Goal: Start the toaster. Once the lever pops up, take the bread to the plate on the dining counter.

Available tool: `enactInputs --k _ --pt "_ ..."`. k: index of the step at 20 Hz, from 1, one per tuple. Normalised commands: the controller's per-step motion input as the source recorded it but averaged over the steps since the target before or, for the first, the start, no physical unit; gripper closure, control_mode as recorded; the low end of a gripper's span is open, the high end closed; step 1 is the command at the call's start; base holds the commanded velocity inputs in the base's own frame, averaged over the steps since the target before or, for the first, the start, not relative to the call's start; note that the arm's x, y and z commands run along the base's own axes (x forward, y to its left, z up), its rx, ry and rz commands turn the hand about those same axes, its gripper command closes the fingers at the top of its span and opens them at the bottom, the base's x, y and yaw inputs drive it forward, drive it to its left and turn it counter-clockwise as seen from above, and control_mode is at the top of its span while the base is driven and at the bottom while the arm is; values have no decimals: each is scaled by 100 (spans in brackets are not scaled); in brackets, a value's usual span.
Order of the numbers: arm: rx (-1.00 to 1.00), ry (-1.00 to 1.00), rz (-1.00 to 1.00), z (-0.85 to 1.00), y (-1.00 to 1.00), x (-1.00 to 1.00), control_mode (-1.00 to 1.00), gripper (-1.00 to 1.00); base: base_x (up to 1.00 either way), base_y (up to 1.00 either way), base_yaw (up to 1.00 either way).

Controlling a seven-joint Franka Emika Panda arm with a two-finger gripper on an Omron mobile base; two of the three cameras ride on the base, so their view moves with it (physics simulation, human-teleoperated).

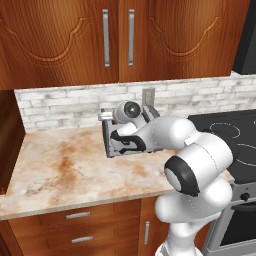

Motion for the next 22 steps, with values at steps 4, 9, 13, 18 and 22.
enactInputs --k 4,9,13,18,22 --pt "0 0 0 0 0 0 -100 -100 0 0 0" --pt "0 0 0 0 0 0 -100 -100 0 0 0" --pt "0 0 0 0 0 0 -100 -100 0 0 0" --pt "0 0 0 0 0 0 -100 -100 0 0 0" --pt "0 0 0 0 0 0 -100 -100 0 0 0"
